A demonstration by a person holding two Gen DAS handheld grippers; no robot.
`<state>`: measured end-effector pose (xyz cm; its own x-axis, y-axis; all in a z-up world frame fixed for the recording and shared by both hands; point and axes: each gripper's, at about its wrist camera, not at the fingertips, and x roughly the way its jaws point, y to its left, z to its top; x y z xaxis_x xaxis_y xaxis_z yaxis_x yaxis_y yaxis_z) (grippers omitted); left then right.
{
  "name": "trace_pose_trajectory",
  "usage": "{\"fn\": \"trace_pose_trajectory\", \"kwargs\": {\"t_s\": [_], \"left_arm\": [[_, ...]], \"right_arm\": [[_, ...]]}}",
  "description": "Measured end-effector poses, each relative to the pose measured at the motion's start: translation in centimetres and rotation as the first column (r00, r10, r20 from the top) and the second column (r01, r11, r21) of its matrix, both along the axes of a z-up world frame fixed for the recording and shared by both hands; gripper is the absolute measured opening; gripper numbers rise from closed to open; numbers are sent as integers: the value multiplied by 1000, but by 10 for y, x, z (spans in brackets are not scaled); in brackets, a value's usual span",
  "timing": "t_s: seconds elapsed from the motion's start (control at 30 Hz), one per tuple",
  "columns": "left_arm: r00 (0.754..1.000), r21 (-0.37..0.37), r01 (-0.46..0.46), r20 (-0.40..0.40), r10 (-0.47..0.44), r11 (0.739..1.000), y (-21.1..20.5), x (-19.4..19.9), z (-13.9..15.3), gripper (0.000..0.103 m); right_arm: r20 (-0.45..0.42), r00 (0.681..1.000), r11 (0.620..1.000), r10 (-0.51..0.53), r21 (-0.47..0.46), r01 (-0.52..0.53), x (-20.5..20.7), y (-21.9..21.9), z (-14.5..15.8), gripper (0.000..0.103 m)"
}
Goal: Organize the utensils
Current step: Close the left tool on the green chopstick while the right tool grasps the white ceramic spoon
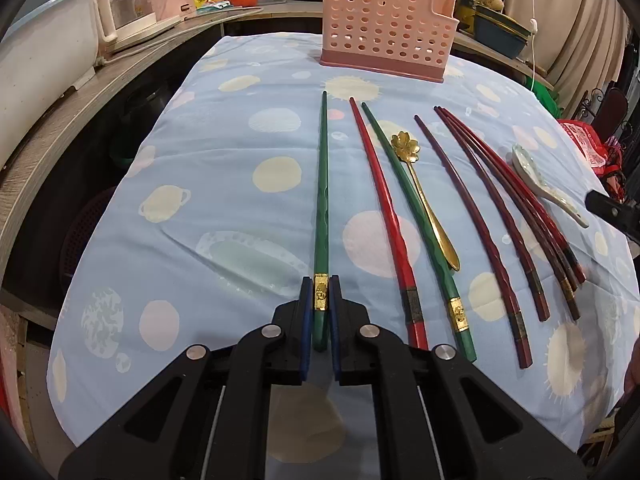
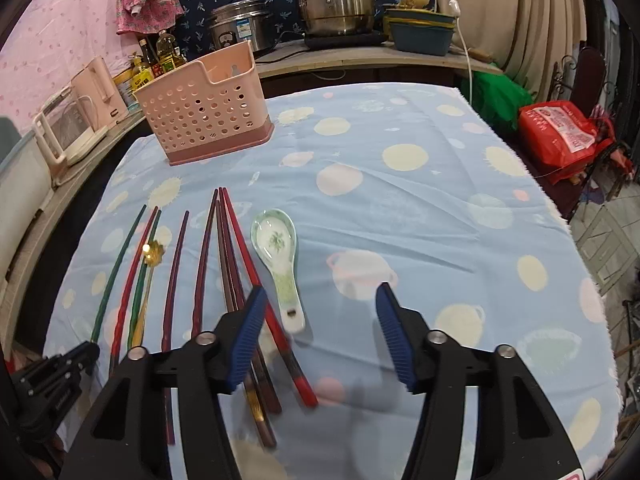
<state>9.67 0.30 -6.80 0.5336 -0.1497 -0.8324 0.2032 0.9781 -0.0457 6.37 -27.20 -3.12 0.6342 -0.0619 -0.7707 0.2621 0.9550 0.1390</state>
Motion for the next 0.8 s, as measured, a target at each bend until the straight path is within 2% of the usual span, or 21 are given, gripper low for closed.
{"fn": "trace_pose_trajectory", "kwargs": {"t_s": [0.3, 0.37, 0.43, 0.8], "left_arm": [[1000, 9, 2, 2, -2, 1000, -4, 2, -1, 7], [1000, 10, 3, 1, -3, 1000, -4, 3, -1, 7], [1000, 8, 4, 0, -4, 1000, -4, 4, -1, 7], [1000, 8, 5, 0, -5, 1000, -4, 4, -1, 7]], "right_arm": [[-39, 998, 996, 44, 81, -40, 27, -1, -20, 26], [-47, 998, 994, 52, 94, -47, 30, 1, -25, 16], [-56, 997, 993, 57, 111, -51, 32, 2, -30, 10], [-60, 994, 986, 90, 148, -81, 31, 8, -36, 10]]}}
